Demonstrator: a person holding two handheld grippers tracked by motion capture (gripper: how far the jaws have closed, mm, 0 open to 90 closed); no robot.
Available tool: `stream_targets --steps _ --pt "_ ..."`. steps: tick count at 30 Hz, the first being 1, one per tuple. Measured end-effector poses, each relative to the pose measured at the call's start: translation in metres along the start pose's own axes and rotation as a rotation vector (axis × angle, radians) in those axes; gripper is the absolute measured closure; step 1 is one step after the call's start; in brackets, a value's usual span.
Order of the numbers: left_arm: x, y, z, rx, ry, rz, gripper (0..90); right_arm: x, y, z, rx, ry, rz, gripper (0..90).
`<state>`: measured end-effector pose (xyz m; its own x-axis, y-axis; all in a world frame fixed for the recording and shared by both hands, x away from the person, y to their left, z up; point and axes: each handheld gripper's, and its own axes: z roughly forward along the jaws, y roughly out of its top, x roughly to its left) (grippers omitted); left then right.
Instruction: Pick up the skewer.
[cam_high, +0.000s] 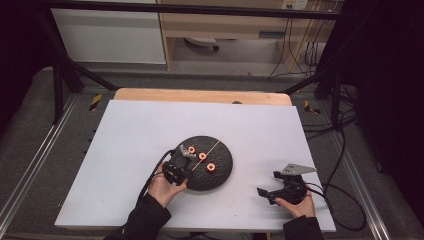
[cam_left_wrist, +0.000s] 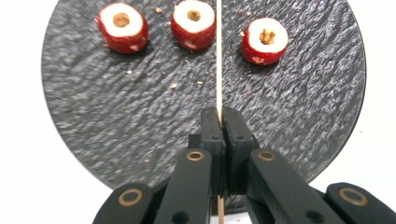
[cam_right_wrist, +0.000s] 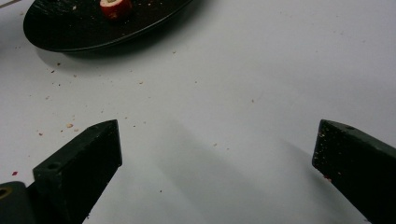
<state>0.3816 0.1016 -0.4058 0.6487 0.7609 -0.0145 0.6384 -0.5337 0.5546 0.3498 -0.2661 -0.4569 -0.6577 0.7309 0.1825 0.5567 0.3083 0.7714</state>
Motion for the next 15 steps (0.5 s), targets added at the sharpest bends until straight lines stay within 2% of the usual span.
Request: stream_targets --steps 6,7,8,15 --pt "0.011 -0.012 -0.013 -0.074 -0.032 0.023 88.2 0.000 0.000 0.000 0.000 -0.001 0.000 2.0" --pt "0.011 -0.012 -0.013 -0.074 -0.032 0.023 88.2 0.000 0.000 0.000 -0.001 -0.001 0.000 2.1" --pt "0.016 -0.017 -0.018 -0.106 -0.051 0.019 88.2 0.000 0.000 0.000 -0.001 -0.001 0.001 2.1" --pt "0.028 -0.040 -0.035 -0.208 -0.107 0.029 88.2 0.000 0.000 0.000 -0.008 0.000 0.004 2.3"
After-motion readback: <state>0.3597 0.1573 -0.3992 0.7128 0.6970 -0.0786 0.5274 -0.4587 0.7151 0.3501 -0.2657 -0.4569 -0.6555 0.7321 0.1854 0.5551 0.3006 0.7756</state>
